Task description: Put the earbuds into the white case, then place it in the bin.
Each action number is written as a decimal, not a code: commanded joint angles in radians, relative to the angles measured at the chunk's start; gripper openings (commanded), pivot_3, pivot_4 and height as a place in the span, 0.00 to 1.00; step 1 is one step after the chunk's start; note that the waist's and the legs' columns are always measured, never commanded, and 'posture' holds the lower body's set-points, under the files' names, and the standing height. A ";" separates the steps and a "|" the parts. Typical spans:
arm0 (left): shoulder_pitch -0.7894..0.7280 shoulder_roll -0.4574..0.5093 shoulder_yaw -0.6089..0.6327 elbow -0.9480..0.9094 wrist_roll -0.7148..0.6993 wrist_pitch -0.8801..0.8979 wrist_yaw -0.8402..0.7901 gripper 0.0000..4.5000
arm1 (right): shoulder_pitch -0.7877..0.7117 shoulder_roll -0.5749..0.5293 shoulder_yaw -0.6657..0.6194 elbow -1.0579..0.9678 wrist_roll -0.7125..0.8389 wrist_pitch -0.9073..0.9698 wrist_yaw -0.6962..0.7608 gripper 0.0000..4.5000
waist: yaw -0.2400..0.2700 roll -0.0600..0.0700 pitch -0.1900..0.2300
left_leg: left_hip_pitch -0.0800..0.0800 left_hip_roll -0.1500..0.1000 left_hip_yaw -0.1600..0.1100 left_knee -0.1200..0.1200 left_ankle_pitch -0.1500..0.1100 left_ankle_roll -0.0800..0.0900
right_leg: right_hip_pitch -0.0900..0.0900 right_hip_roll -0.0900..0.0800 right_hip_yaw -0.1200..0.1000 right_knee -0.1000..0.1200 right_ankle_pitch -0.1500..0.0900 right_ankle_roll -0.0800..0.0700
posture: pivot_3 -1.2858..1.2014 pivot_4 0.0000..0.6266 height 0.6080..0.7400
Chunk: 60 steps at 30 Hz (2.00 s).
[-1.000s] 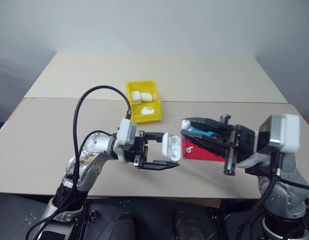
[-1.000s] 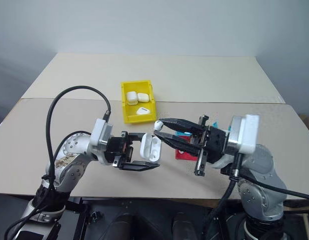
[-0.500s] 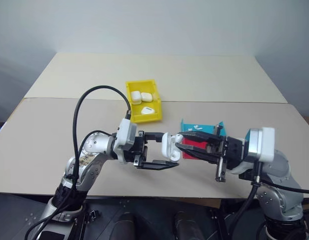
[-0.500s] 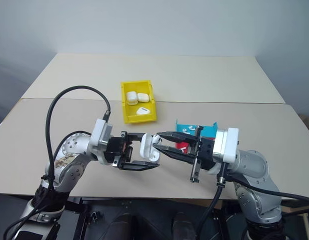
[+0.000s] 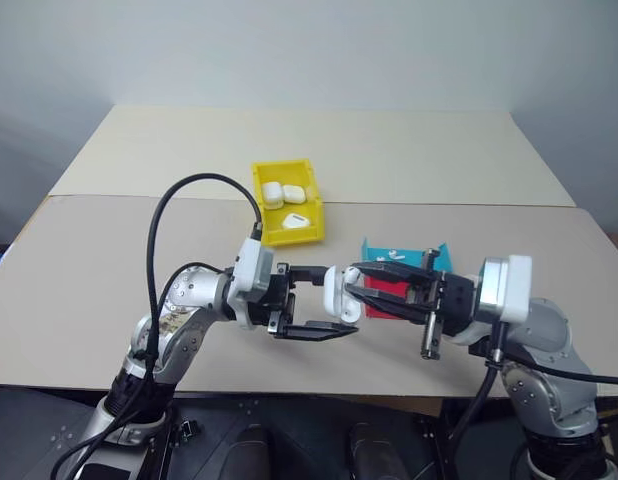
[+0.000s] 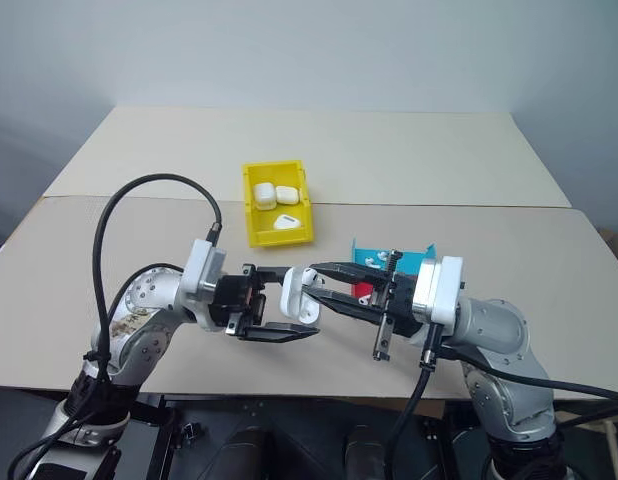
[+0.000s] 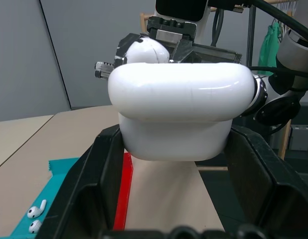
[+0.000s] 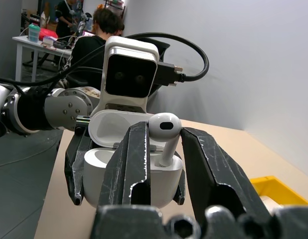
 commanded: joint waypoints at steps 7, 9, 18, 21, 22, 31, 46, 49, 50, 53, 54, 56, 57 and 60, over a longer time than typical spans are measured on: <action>-0.006 -0.012 0.006 -0.029 0.005 -0.019 -0.007 0.61 | -0.007 -0.019 0.005 -0.014 -0.003 -0.028 0.005 0.33 | 0.000 0.000 0.000 | 0.000 0.000 0.000 0.000 0.000 0.000 | 0.000 0.000 0.000 0.000 0.000 0.000 | 0.52 0.24 1.00; -0.008 -0.014 0.007 -0.026 0.006 -0.019 -0.011 0.61 | -0.007 -0.022 0.006 -0.015 -0.014 -0.029 -0.001 0.46 | 0.000 0.000 0.000 | 0.000 0.000 0.000 0.000 0.000 0.000 | 0.000 0.000 0.000 0.000 0.000 0.000 | 0.52 0.24 1.00; 0.000 -0.010 0.022 -0.009 0.026 -0.025 -0.010 0.61 | 0.011 -0.055 -0.021 -0.017 0.006 -0.051 0.022 0.67 | 0.000 0.000 0.000 | 0.000 0.000 0.000 0.000 0.000 0.000 | 0.000 0.000 0.000 0.000 0.000 0.000 | 0.52 0.24 1.00; 0.053 0.078 0.046 0.027 0.092 -0.078 -0.055 0.61 | -0.022 -0.187 -0.119 -0.004 0.095 0.069 0.042 0.67 | -0.004 0.000 0.000 | 0.000 0.000 0.000 0.000 0.000 0.000 | 0.000 0.000 0.000 0.000 0.000 0.000 | 0.52 0.24 1.00; 0.062 0.095 0.048 0.034 0.102 -0.091 -0.063 0.61 | -0.032 -0.223 -0.134 0.003 0.112 0.097 0.045 0.67 | -0.005 0.000 0.000 | 0.001 0.000 0.001 0.000 0.000 0.000 | 0.000 0.000 0.001 0.000 0.000 0.000 | 0.52 0.24 1.00; 0.215 0.167 0.147 -0.037 0.036 -0.080 -0.066 0.61 | -0.626 -0.578 0.221 0.533 -0.296 0.281 0.280 0.67 | -0.010 0.001 0.001 | 0.001 0.001 0.002 -0.003 0.000 0.000 | -0.002 0.000 0.001 -0.001 0.000 -0.001 | 0.52 0.24 1.00; 0.237 0.084 0.114 -0.106 0.035 -0.057 0.056 0.61 | -1.121 -0.170 0.649 1.385 -0.843 0.012 0.380 0.67 | -0.017 0.002 0.001 | -0.003 0.000 0.002 -0.002 0.000 0.000 | -0.005 -0.001 0.000 -0.001 0.000 -0.001 | 0.52 0.24 1.00; 0.246 0.084 0.108 -0.108 0.043 -0.062 0.063 0.61 | -1.145 -0.131 0.651 1.486 -0.886 -0.053 0.365 0.67 | -0.020 0.002 0.002 | -0.003 0.001 0.002 -0.002 0.000 0.000 | -0.005 -0.001 0.000 0.000 0.000 -0.002 | 0.52 0.24 1.00; 0.247 0.084 0.107 -0.109 0.045 -0.062 0.065 0.61 | -1.153 -0.116 0.648 1.517 -0.896 -0.067 0.358 0.67 | -0.023 0.002 0.002 | -0.003 0.001 0.002 -0.002 0.000 0.000 | -0.005 -0.001 0.000 0.000 0.000 -0.002 | 0.52 0.24 1.00; 0.255 0.082 0.103 -0.120 0.049 -0.059 0.073 0.61 | -1.169 -0.078 0.638 1.590 -0.922 -0.100 0.339 0.67 | -0.028 0.002 0.002 | -0.002 0.001 0.002 -0.002 0.000 0.000 | -0.005 0.000 0.000 0.001 0.000 -0.002 | 0.52 0.24 1.00; 0.257 0.081 0.101 -0.124 0.051 -0.058 0.076 0.61 | -1.173 -0.068 0.635 1.606 -0.927 -0.111 0.338 0.67 | -0.028 0.002 0.002 | -0.002 0.001 0.002 -0.002 0.000 0.000 | -0.005 0.000 0.000 0.001 0.000 -0.002 | 0.52 0.24 1.00; 0.261 0.081 0.098 -0.131 0.050 -0.054 0.082 0.61 | -1.177 -0.051 0.629 1.632 -0.938 -0.131 0.335 0.67 | -0.029 0.003 0.002 | -0.001 0.001 0.002 -0.002 0.000 0.000 | -0.005 0.000 0.000 0.001 0.000 -0.002 | 0.52 0.24 1.00; 0.263 0.082 0.097 -0.134 0.050 -0.053 0.085 0.61 | -1.178 -0.041 0.628 1.646 -0.945 -0.139 0.328 0.67 | -0.029 0.003 0.002 | -0.001 0.001 0.002 -0.002 0.000 0.000 | -0.005 0.000 0.000 0.001 0.000 -0.002 | 0.52 0.24 1.00; 0.271 0.086 0.095 -0.143 0.053 -0.053 0.095 0.61 | -1.181 -0.017 0.625 1.688 -0.964 -0.152 0.302 0.67 | -0.029 0.003 0.002 | -0.001 0.001 0.002 -0.002 0.000 0.000 | -0.005 0.000 0.000 0.001 0.000 -0.002 | 0.52 0.24 1.00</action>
